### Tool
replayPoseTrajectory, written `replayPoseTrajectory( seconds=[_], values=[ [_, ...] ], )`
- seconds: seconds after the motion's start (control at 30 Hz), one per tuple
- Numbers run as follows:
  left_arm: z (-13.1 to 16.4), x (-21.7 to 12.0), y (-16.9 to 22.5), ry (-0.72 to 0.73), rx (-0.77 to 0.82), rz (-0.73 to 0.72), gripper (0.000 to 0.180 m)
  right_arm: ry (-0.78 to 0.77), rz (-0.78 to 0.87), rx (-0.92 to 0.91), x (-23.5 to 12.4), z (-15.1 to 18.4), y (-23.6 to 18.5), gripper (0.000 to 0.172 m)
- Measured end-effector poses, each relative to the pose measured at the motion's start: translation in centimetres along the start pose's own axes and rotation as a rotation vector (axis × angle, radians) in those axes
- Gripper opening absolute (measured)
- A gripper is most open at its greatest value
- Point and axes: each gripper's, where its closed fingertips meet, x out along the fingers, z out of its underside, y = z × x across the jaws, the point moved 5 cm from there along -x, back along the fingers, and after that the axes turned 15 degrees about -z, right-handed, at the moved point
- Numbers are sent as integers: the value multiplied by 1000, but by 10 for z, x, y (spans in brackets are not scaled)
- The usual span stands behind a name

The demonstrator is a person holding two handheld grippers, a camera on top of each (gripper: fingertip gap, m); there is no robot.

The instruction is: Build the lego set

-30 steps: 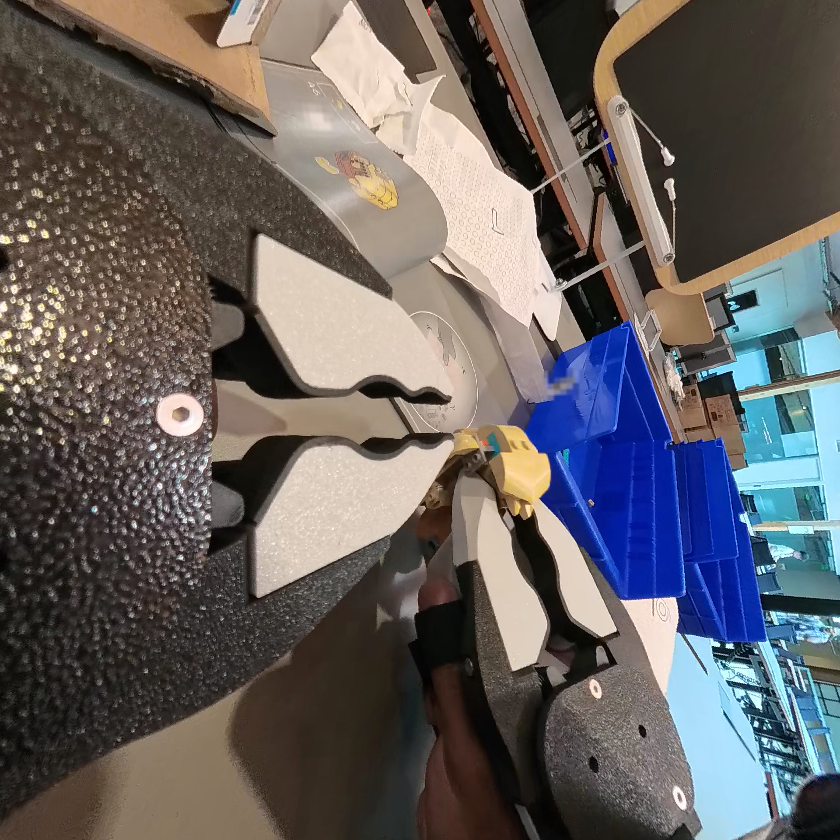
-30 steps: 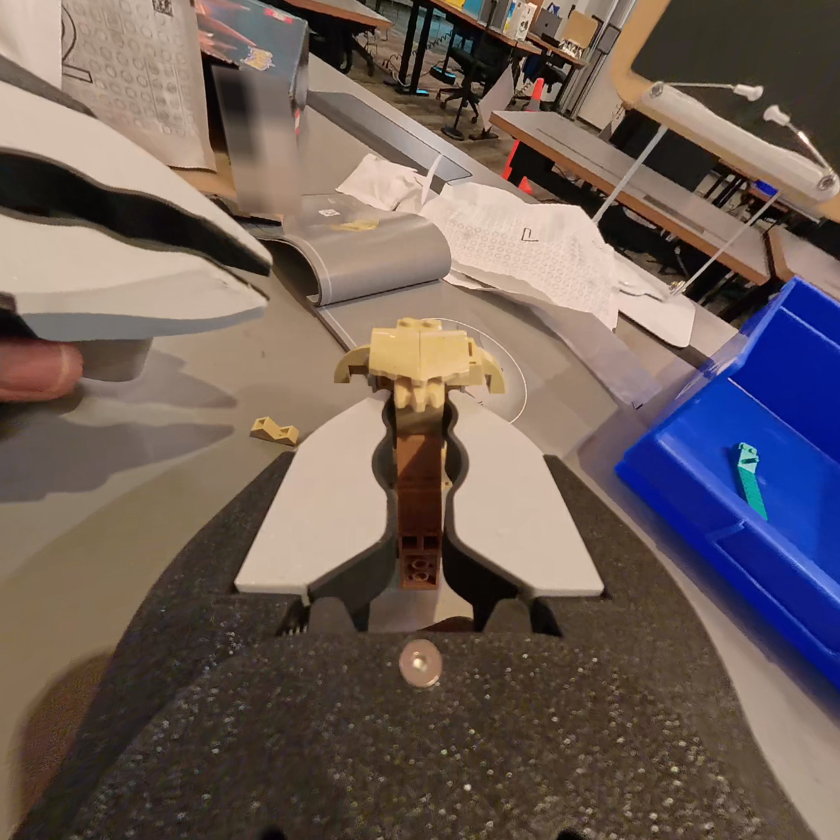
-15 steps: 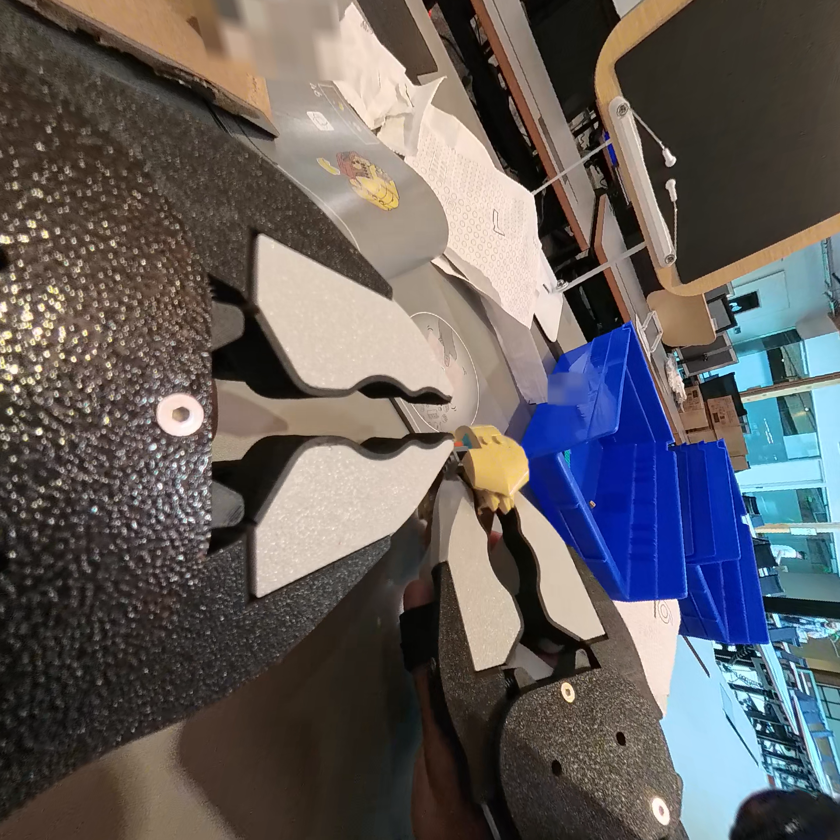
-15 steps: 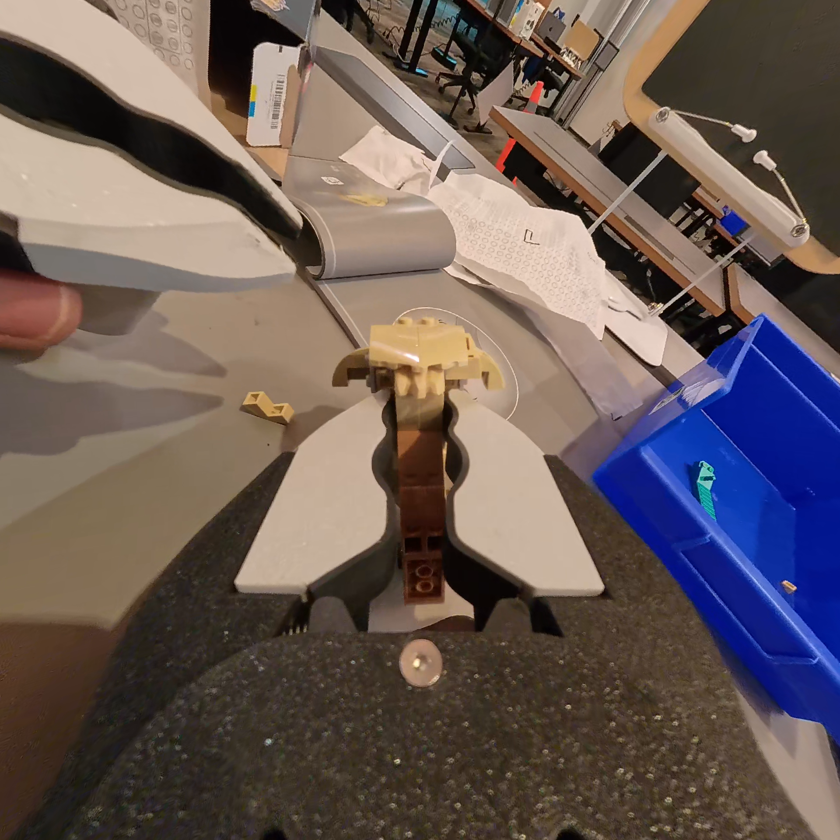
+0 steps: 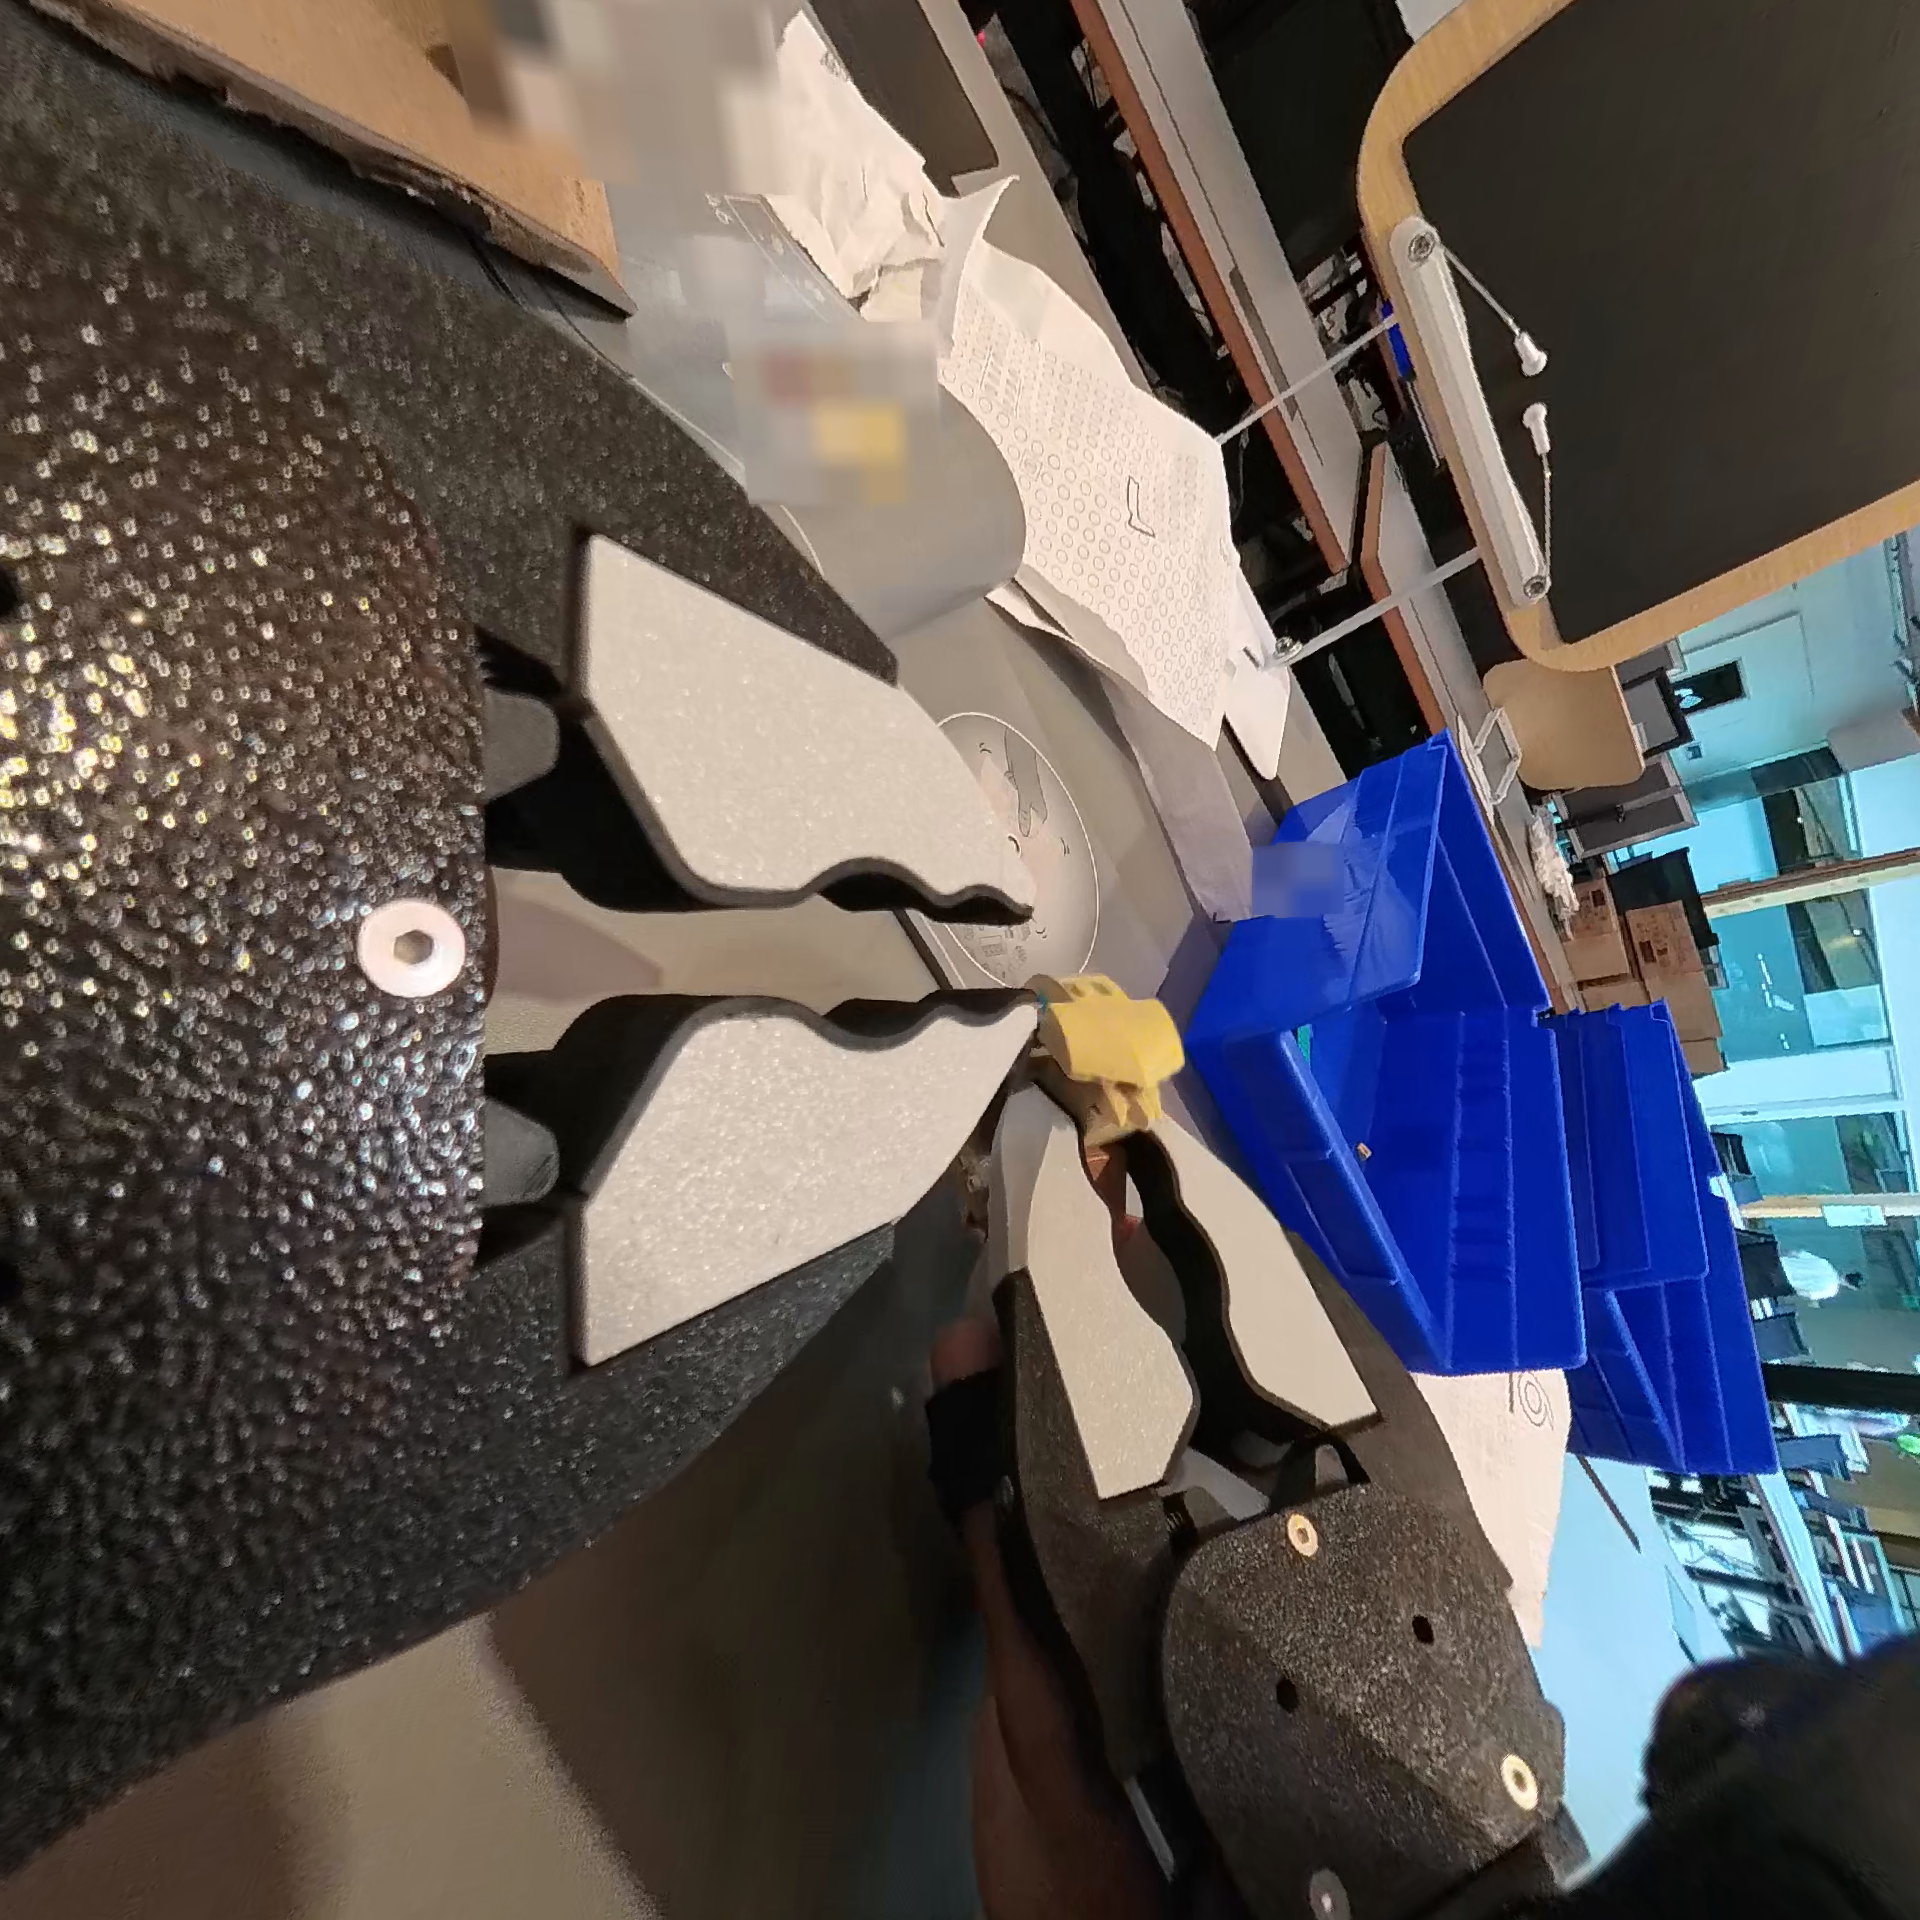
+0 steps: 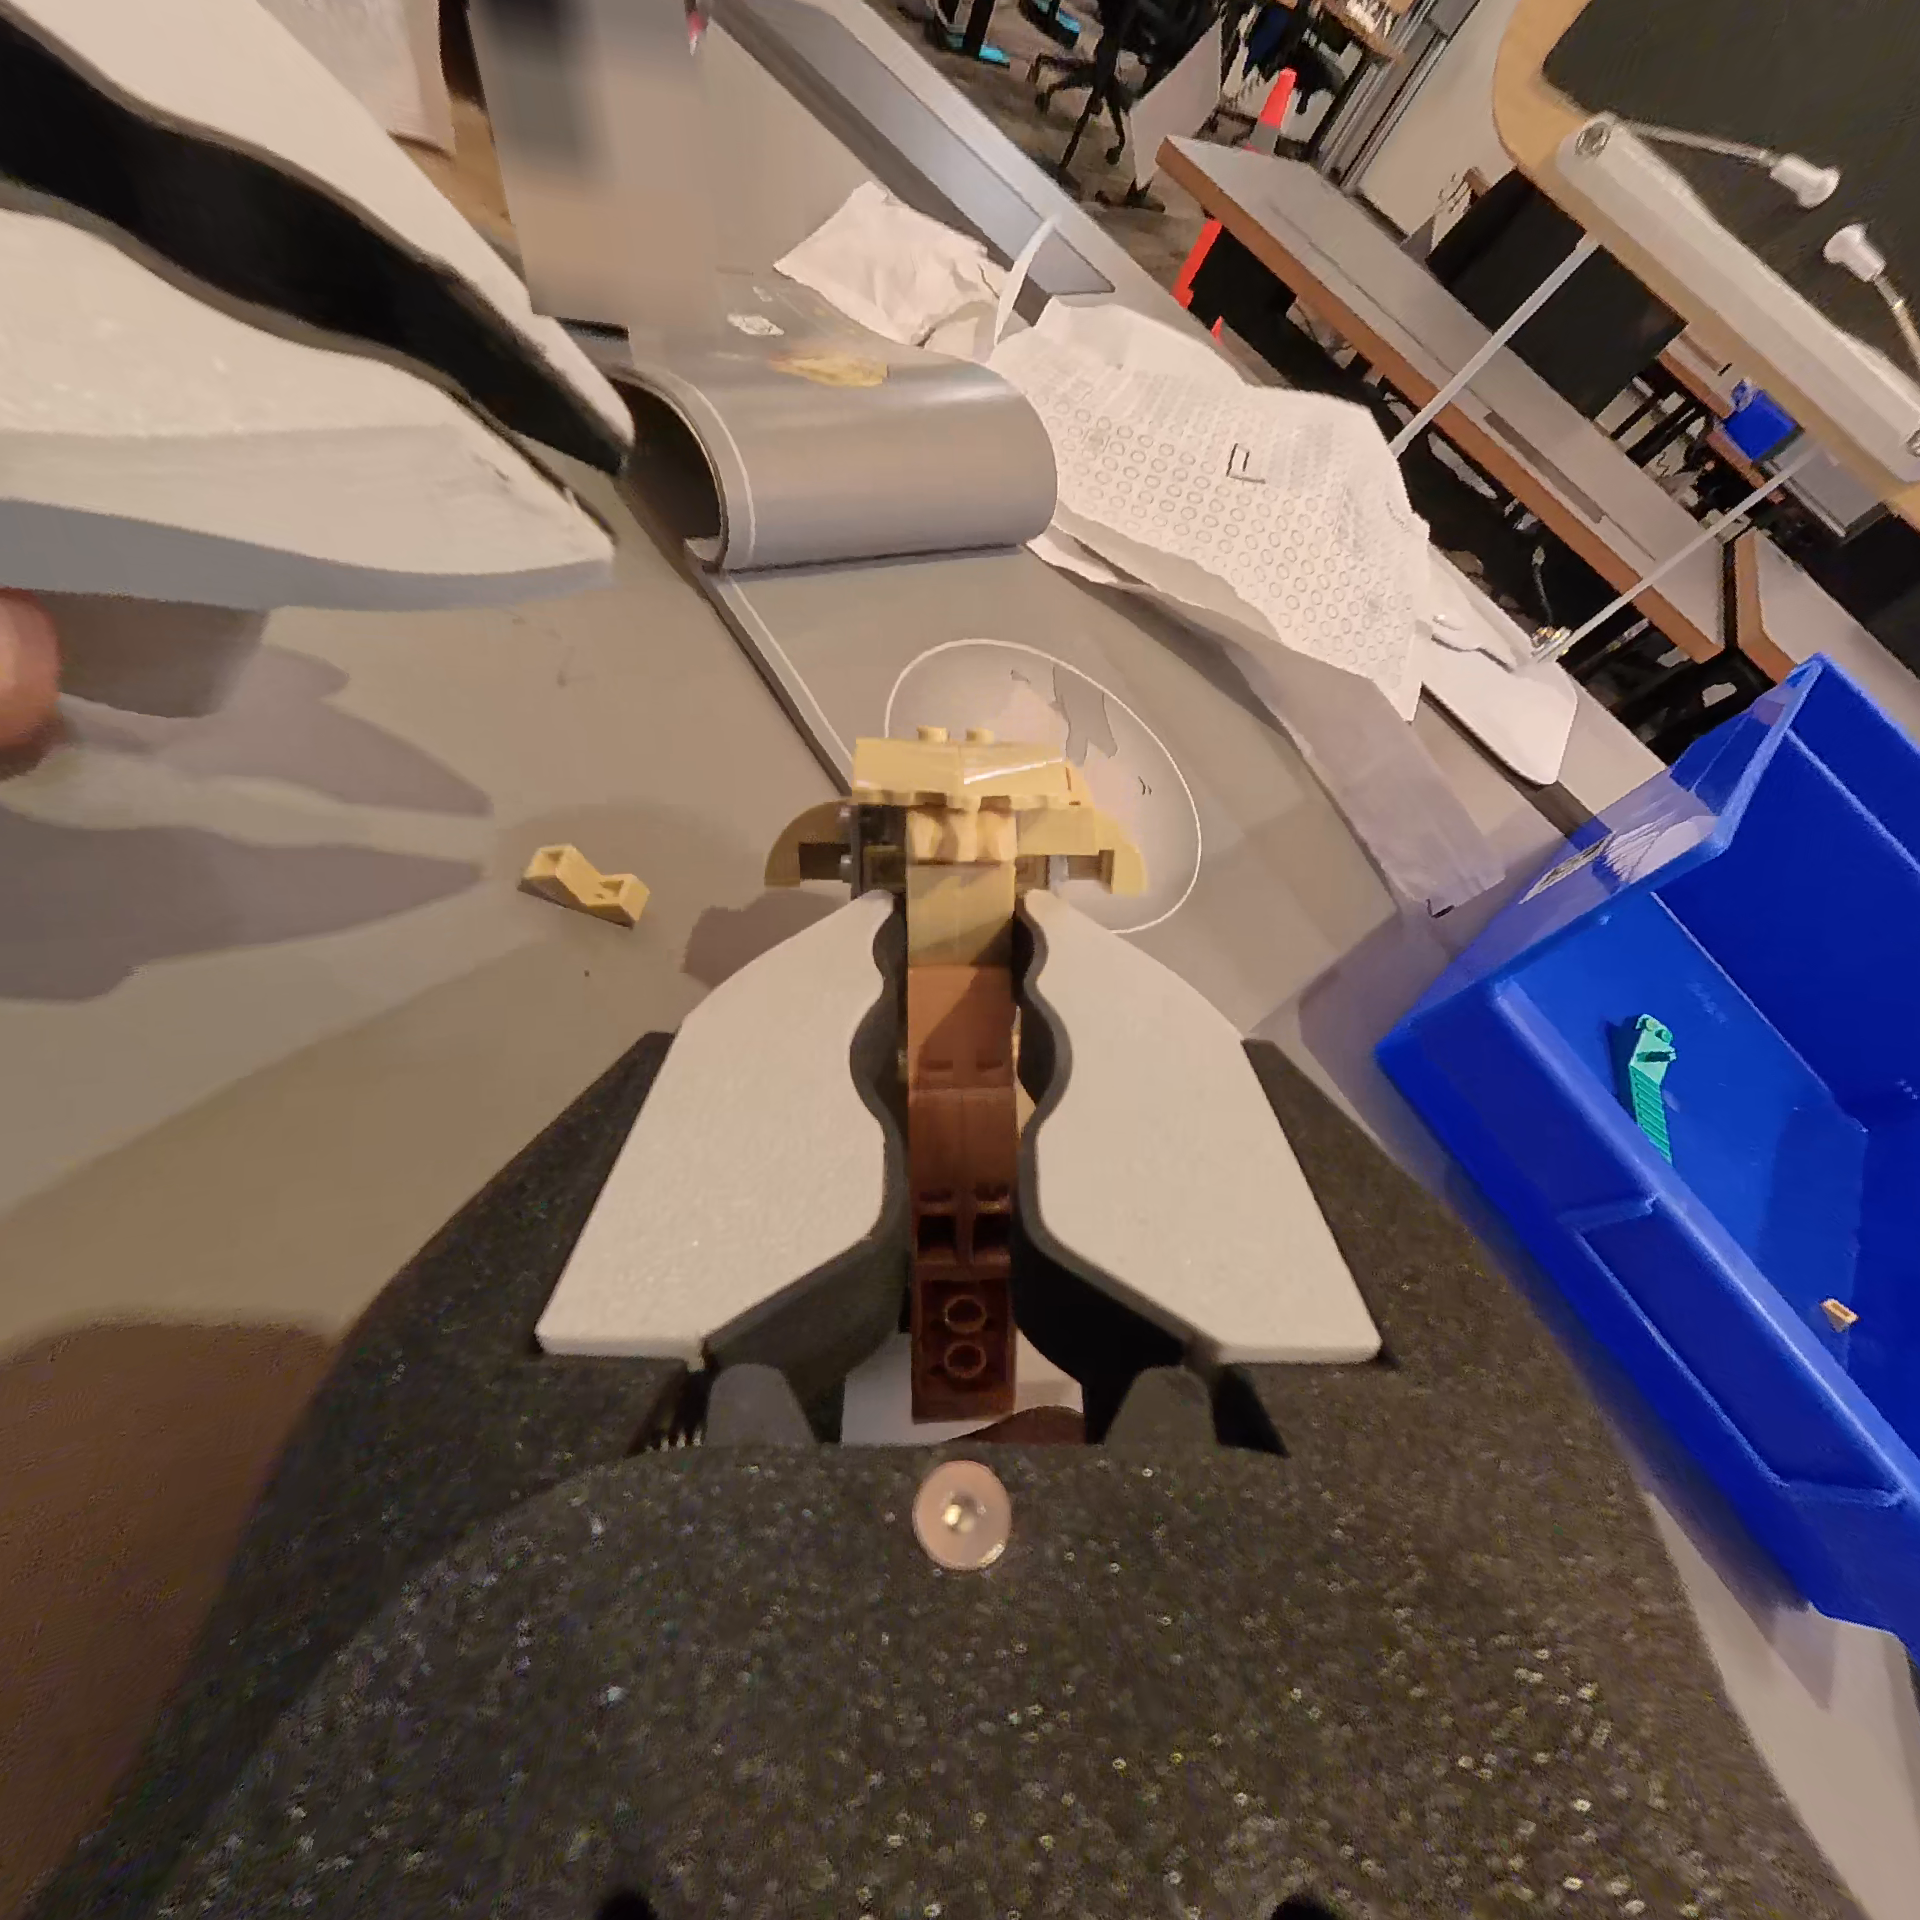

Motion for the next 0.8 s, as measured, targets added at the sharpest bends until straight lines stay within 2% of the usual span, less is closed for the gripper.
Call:
replayPoseTrajectory(
  seconds=[0.27, 0.5, 0.7, 0.8],
  values=[
    [1, -2, 1, 1, 21, -8, 11, -32, -9, 2, -4, 10, 5, 20],
    [1, -4, 0, -3, 18, -8, 11, 8, -41, -27, -17, 11, 9, 31],
    [2, -9, -5, -2, -3, -18, 11, 34, -78, -52, -44, 12, 7, 34],
    [2, -12, -8, -5, -12, -22, 11, 57, -199, -102, -65, 14, -10, 32]
  ],
)
